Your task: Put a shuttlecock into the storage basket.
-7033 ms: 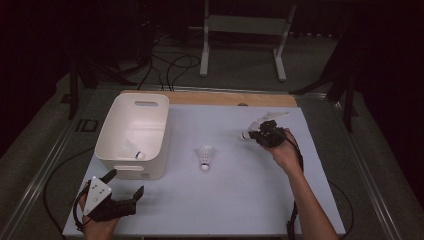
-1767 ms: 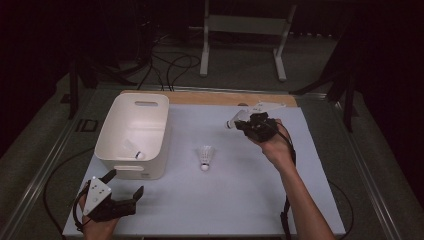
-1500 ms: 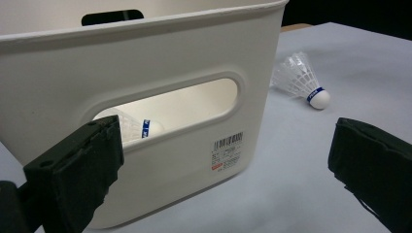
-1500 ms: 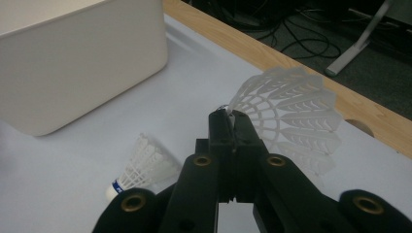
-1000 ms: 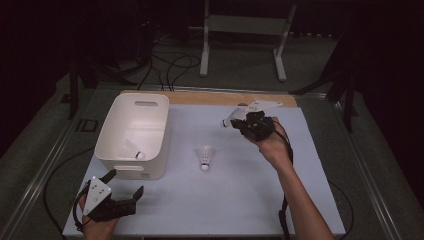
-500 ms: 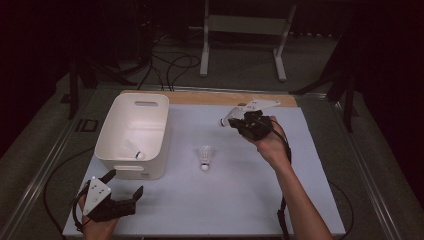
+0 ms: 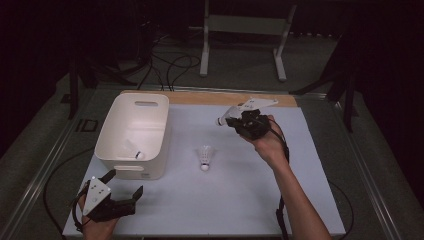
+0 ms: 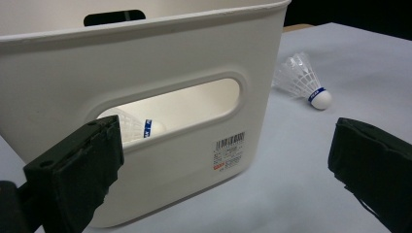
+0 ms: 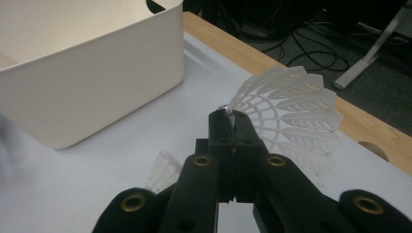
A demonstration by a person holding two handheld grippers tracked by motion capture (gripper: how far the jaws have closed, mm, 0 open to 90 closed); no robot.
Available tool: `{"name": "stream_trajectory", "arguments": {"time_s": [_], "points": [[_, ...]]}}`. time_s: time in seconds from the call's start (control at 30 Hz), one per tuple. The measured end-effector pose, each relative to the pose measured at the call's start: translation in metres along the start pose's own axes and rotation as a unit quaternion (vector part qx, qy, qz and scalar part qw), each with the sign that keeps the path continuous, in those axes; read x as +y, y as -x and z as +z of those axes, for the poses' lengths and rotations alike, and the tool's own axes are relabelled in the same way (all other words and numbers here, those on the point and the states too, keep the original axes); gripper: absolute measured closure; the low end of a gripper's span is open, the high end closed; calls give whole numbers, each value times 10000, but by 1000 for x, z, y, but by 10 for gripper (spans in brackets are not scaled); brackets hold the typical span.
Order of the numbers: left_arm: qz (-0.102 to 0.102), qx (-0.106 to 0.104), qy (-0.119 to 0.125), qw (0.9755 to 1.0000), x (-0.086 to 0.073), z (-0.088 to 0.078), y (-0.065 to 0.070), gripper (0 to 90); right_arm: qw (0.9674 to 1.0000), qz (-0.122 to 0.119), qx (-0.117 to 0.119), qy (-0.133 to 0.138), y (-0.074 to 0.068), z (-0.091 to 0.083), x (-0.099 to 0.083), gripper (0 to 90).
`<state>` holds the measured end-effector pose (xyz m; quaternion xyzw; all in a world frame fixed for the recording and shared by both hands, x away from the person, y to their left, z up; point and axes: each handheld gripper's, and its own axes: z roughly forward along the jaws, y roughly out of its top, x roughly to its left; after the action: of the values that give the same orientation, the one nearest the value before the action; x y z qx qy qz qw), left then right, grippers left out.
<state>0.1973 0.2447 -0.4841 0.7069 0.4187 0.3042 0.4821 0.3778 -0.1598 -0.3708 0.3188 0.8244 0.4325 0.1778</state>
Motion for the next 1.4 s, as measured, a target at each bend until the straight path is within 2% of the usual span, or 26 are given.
{"name": "stream_trajectory", "arguments": {"time_s": [1.4], "points": [[-3, -2, 1, 10000, 0, 0, 0, 0, 9997, -203, 123, 101, -15, 4, 15, 894]]}}
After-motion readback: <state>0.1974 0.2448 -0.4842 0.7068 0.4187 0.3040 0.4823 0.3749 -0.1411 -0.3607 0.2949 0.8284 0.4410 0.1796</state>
